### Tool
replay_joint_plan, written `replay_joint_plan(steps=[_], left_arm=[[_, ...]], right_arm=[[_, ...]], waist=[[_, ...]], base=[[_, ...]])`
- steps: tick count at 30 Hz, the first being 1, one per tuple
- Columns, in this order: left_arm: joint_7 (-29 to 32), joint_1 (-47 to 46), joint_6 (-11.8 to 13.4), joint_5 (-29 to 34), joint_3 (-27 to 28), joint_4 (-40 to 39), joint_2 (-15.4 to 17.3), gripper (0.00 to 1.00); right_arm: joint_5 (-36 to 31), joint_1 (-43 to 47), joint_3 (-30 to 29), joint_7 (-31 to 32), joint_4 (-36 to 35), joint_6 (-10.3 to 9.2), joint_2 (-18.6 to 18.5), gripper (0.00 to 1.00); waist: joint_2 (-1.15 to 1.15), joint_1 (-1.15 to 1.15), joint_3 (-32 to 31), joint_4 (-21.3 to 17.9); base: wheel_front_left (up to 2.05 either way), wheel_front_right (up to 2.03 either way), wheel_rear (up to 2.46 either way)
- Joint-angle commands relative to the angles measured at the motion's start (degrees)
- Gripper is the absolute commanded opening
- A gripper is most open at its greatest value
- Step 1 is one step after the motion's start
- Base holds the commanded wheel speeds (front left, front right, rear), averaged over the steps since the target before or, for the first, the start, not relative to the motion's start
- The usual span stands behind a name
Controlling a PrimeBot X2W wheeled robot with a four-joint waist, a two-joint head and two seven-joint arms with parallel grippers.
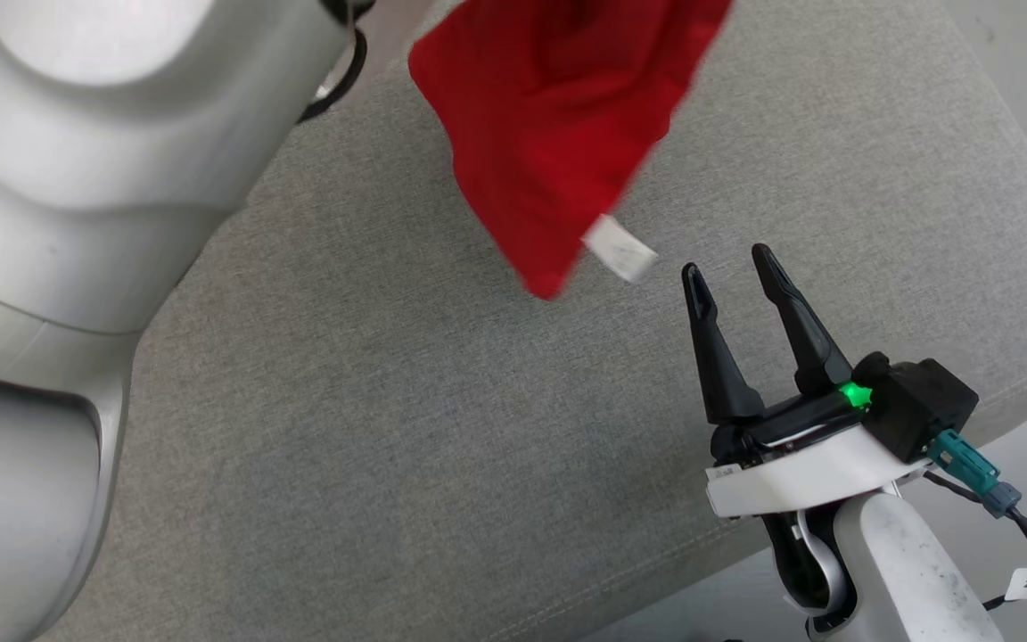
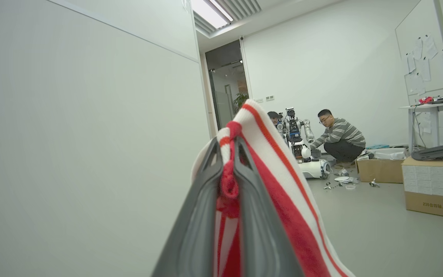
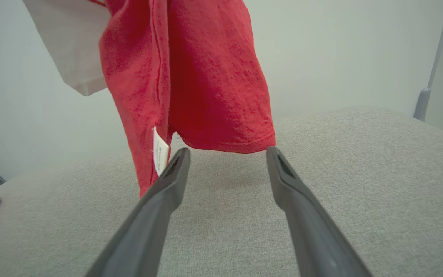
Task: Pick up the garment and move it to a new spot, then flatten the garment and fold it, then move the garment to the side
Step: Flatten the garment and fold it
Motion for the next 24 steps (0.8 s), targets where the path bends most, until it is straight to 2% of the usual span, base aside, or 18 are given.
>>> replay_joint_plan(steps=[1, 3, 6, 9, 12, 14, 18, 22, 24], left_arm=[[-1.75, -1.07, 0.14, 0.23, 1.08, 2.06, -0.28, 0.00], [-3.67, -2.21, 0.14, 0.95, 2.25, 4.02, -1.12, 0.00], [-4.54, 2.22, 0.08, 0.50, 2.26, 5.52, -0.52, 0.00], [-4.80, 10.69, 0.17, -1.68, 2.88, 5.06, 2.76, 0.00], [-5.15, 21.22, 2.00, -3.02, 4.44, 3.65, 6.75, 0.00], [-5.21, 29.75, 3.49, -4.88, 7.33, 2.28, 9.06, 0.00], [-5.20, 46.73, 6.00, -3.24, 16.34, -2.93, 12.90, 0.00], [-5.20, 61.50, 7.02, 0.42, 25.57, -7.35, 12.40, 0.00], [-5.20, 67.65, 7.01, 2.03, 30.04, -8.95, 10.79, 0.00]], right_arm=[[0.23, -0.42, -0.13, -0.03, -0.19, 0.03, -0.01, 1.00], [-0.04, -0.28, -0.54, -0.03, -0.35, 0.03, 0.01, 1.00], [-0.78, 0.47, -1.54, -0.03, -0.39, 0.03, -0.01, 1.00], [-1.82, 1.53, -3.11, -0.03, -0.18, 0.03, -0.02, 1.00], [-3.42, 2.99, -4.84, -0.03, 0.13, 0.03, -0.03, 1.00], [-4.79, 3.94, -5.98, -0.03, 0.34, 0.03, -0.03, 1.00], [-6.64, 5.49, -8.08, -0.03, 0.51, 0.03, -0.04, 1.00], [-8.22, 6.30, -9.58, -0.03, 0.42, 0.03, -0.03, 1.00], [-8.75, 6.60, -10.02, -0.03, 0.46, 0.03, -0.03, 1.00]], waist=[[0.00, 0.00, 0.03, -0.46], [0.00, 0.00, -0.07, 0.34], [0.00, 0.00, -0.62, 2.05], [0.00, 0.00, -1.61, 4.24], [0.00, 0.00, -2.68, 6.67], [0.00, 0.00, -3.38, 8.20], [0.00, 0.00, -4.44, 10.62], [0.00, 0.00, -5.38, 12.70], [0.00, 0.00, -5.71, 13.52]], base=[[0.00, 0.00, 0.00], [0.00, 0.00, 0.00], [0.00, 0.00, 0.00], [0.00, 0.00, 0.00], [0.00, 0.00, 0.00], [0.00, 0.00, 0.00], [0.00, 0.00, 0.00], [0.00, 0.00, 0.00], [0.00, 0.00, 0.00]])
